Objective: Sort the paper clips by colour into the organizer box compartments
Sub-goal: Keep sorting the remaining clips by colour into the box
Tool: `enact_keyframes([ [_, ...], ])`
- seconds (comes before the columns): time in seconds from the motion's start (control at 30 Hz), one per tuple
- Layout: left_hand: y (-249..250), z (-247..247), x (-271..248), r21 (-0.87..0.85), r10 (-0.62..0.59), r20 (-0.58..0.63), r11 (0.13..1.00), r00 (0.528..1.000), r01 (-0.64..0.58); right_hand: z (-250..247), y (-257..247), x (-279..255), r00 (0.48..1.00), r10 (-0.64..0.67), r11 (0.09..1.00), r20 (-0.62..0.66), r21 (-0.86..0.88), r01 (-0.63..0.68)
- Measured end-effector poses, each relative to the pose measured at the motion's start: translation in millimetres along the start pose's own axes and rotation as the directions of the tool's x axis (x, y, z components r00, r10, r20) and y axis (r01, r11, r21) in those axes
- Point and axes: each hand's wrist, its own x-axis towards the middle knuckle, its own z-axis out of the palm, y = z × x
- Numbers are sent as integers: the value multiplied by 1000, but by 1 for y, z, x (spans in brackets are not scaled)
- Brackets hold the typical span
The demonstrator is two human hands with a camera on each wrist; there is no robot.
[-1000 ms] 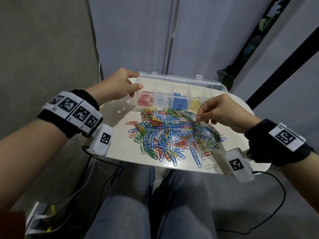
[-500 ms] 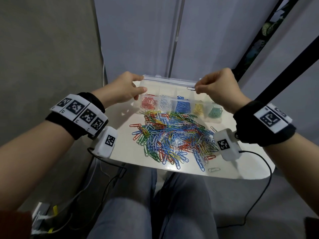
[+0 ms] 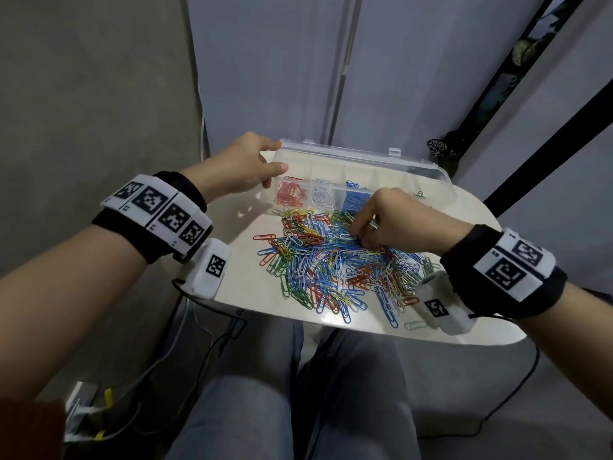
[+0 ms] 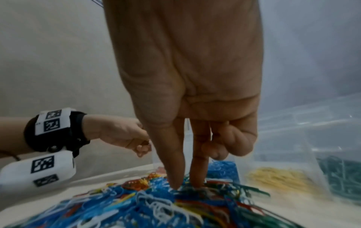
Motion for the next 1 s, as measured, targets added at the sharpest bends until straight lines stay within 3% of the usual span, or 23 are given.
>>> enact_keyframes([
  [0.27, 2, 0, -2, -1, -9, 5, 1000, 1000, 9, 13, 4, 1, 1000, -15, 998, 3, -59, 15],
  [0.4, 2, 0, -2, 3, -13, 0, 1000, 1000, 13, 9, 10, 1, 997, 62, 985, -45, 164, -54],
  [0.47, 2, 0, -2, 3, -12, 0, 1000, 1000, 12, 4, 13, -1, 989, 140, 917, -52, 383, -110],
  [0.57, 3, 0, -2, -1, -12, 3, 1000, 1000, 12, -3, 16, -6, 974, 224, 724, 23, 666, -182],
  [0.67, 2, 0, -2, -6, -16, 3, 1000, 1000, 16, -6, 18, -6, 966, 234, 544, 108, 809, -222],
  [0.73, 2, 0, -2, -2, -16, 2, 1000, 1000, 16, -9, 17, -6, 960, 236, 474, 148, 845, -247],
  [0.83, 1, 0, -2, -6, -15, 0, 1000, 1000, 15, -14, 14, -5, 954, 244, 413, 177, 871, -267],
  [1.0, 2, 0, -2, -2, -2, 1, 1000, 1000, 2, -17, 12, -2, 950, 262, 426, 169, 863, -272],
])
